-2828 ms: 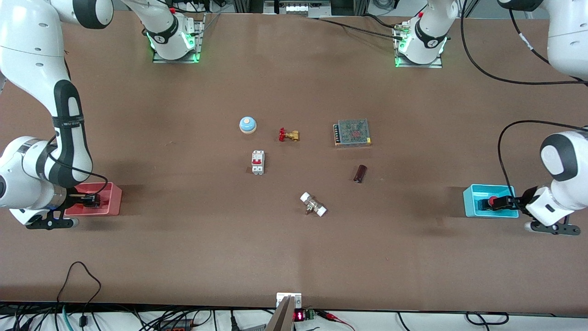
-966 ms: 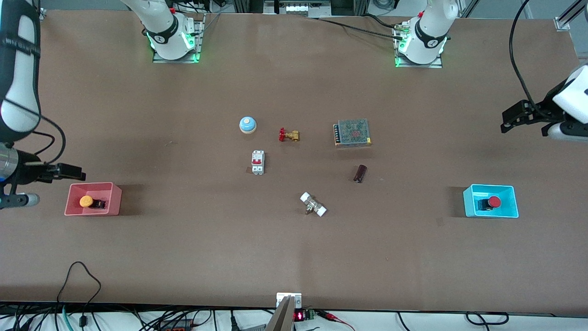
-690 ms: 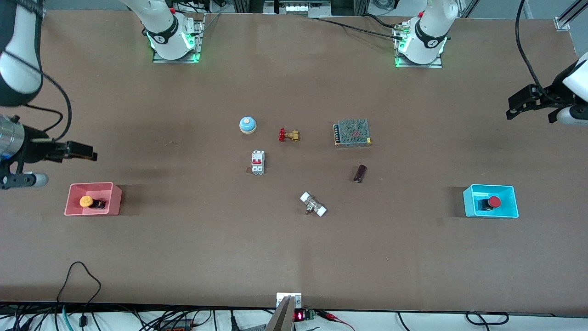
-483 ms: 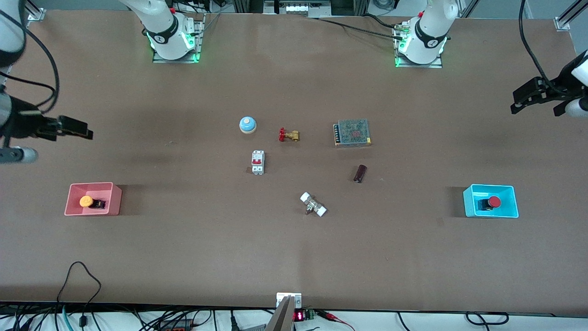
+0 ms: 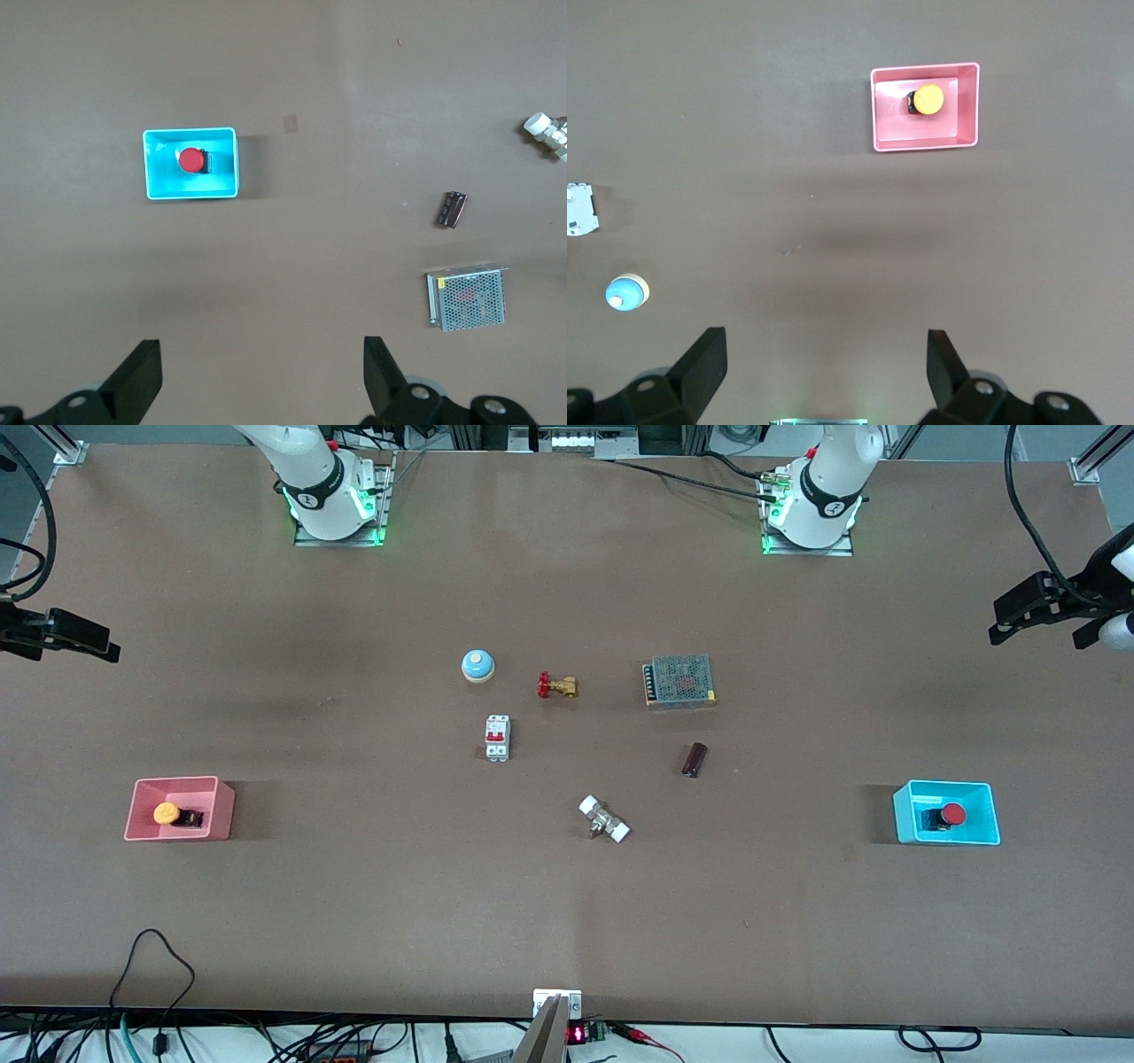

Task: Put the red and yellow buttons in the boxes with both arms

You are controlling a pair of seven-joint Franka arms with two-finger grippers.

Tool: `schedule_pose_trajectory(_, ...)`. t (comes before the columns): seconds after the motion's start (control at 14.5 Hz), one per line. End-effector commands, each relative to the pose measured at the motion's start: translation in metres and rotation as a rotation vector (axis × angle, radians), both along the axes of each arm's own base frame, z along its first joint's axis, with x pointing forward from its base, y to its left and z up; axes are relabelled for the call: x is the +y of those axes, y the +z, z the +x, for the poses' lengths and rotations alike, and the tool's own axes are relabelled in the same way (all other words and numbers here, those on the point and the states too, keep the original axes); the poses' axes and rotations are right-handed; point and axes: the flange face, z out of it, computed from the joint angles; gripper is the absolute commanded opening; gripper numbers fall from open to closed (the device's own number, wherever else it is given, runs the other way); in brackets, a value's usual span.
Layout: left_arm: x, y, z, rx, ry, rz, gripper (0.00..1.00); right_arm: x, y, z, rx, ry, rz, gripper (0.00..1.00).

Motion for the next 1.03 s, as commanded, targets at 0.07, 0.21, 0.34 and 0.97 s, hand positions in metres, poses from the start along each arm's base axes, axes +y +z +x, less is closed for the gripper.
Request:
schedule_pose_trajectory(0.07, -0.004, 0.005, 0.009, 0.000, -0.003, -0.013, 1.00, 0.021, 0.007, -0.008, -0.020, -0.032, -0.016, 1.00)
schedule_pose_trajectory(0.21, -0.005, 0.003, 0.009, 0.003, -0.004, -0.019, 1.00, 0.017, 0.009, -0.013, -0.018, -0.031, -0.017, 1.00)
schedule_pose_trajectory(0.34, -0.005, 0.003, 0.009, -0.002, -0.003, -0.019, 1.00, 0.016, 0.013, -0.019, -0.020, -0.013, -0.014, 1.00)
schedule_pose_trajectory(0.97, -0.006, 0.003, 0.007, -0.002, -0.004, -0.019, 1.00, 0.011, 0.017, -0.044, -0.014, -0.028, -0.004, 1.00)
